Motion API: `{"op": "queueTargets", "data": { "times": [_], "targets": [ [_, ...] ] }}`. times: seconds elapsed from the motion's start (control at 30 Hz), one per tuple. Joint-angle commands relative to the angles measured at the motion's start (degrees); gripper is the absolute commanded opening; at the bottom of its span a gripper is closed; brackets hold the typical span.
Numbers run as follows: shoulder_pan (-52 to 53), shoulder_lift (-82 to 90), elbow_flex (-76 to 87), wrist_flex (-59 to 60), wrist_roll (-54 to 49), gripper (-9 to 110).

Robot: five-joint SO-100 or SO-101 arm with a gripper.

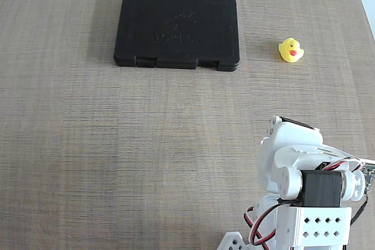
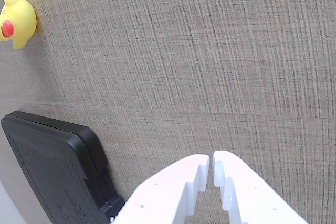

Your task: Grasp a duck and put it on the black surface.

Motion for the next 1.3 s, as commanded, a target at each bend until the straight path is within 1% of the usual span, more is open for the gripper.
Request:
{"op": "queueTargets", "data": {
  "times": [0.0, 0.57, 0.67, 0.73, 0.87, 1.03, 1.13, 1.27],
  "targets": [
    [-0.9, 3.7, 0.3, -0.4, 0.0, 0],
    [-0.6, 3.0, -0.2, -0.6, -0.2, 0],
    [-0.8, -0.4, -1.8, -3.5, -1.1, 1],
    [-0.7, -6.6, -4.3, -6.7, -4.0, 5],
    [-0.1, -24.8, -11.3, -13.4, -10.6, 17],
    [-0.4, -48.4, -27.4, -21.6, -14.1, 28],
    [-0.7, -63.9, -38.9, -22.7, -14.1, 31],
    [0.0, -85.2, -54.1, -22.7, -14.2, 31]
  ]
}}
